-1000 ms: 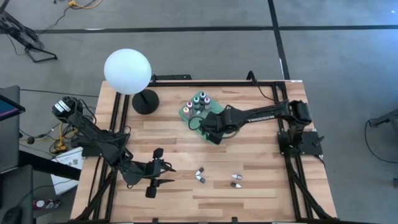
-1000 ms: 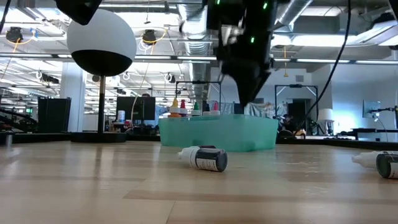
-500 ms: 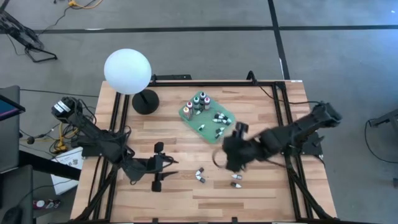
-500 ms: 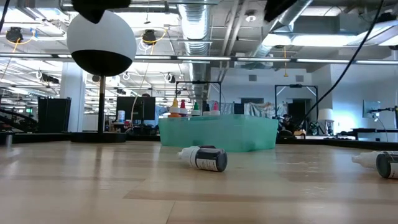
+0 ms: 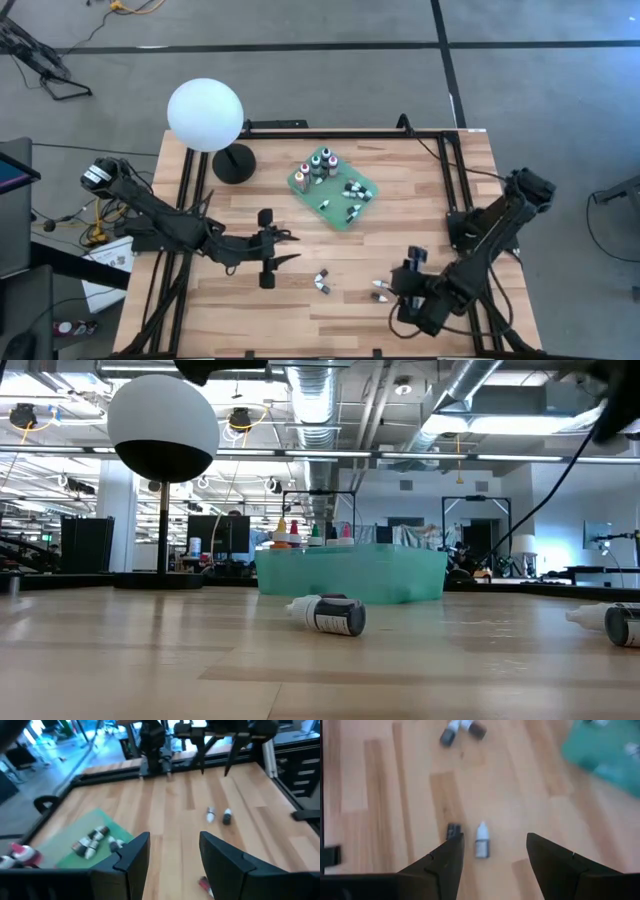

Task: Pick & Place food coloring
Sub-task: Put the small red food coloring bottle into the green bin

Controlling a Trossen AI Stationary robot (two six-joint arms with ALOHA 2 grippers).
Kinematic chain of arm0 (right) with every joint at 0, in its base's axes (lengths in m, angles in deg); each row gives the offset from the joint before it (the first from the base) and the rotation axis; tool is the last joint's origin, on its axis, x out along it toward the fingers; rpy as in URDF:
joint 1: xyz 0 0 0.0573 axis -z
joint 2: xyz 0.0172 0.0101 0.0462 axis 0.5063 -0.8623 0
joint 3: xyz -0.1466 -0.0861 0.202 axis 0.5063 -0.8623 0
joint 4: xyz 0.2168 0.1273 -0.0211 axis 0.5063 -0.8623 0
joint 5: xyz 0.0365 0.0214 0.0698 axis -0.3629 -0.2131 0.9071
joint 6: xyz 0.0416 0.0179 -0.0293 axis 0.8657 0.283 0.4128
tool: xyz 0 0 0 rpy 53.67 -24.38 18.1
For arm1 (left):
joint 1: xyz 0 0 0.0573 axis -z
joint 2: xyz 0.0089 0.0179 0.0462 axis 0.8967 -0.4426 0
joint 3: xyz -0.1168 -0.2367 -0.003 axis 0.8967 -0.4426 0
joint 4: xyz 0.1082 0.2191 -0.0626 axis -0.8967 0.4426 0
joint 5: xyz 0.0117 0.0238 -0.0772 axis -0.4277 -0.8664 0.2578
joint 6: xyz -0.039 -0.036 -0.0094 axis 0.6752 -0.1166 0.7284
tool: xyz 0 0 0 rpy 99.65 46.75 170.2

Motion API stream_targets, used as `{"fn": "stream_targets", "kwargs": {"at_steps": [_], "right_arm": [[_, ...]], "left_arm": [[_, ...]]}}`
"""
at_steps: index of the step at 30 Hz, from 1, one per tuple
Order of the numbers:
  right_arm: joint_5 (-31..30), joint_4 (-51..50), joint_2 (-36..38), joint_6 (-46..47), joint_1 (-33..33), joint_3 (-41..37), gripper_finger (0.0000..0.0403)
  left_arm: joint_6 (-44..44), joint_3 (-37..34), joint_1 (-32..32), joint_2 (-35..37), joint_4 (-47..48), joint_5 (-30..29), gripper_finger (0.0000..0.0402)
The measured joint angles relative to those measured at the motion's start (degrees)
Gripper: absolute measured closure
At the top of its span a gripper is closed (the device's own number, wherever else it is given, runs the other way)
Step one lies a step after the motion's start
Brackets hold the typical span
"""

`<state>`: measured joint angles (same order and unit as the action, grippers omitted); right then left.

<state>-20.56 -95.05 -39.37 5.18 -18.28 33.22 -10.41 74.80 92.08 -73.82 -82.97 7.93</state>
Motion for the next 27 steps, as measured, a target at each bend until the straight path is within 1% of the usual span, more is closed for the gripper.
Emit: {"fn": "stream_targets", "kwargs": {"at_steps": [2,5,7,10,12,17,22,27], "right_arm": [[0.52,4.5,-0.02,0.02,-0.27,-3.27,0.0198],[0.62,8.72,-0.02,-0.55,0.36,-7.38,0.0204],[2.65,13.03,-0.02,-0.72,1.65,-9.63,0.0207],[7.88,18.73,-0.02,-3.35,3.35,-12.61,0.0212],[9.14,19.87,-0.02,-4.36,4.33,-13.52,0.0215],[9.62,20.55,-0.02,-4.24,6.18,-14.27,0.0223],[9.59,21.04,-0.02,-4.2,6.48,-14.29,0.023],[9.63,21.47,-0.02,-4.18,6.44,-14.29,0.0232]], "left_arm": [[1.87,0.0,0.0,0.0,0.96,1.92,0.0235],[4.02,0.0,0.29,0.0,3.6,4.49,0.0235],[6.14,0.0,0.73,0.0,5.91,6.16,0.0235],[7.78,0.0,1.48,0.0,8.99,7.08,0.0235],[7.81,0.0,1.69,-0.02,9.98,7.04,0.0235],[4.29,0.0,1.18,-0.02,9.22,6.73,0.0235],[3.42,0.0,0.77,-0.02,9.27,7.21,0.0235],[0.59,0.0,0.77,-0.03,9.51,7.27,0.0235]]}}
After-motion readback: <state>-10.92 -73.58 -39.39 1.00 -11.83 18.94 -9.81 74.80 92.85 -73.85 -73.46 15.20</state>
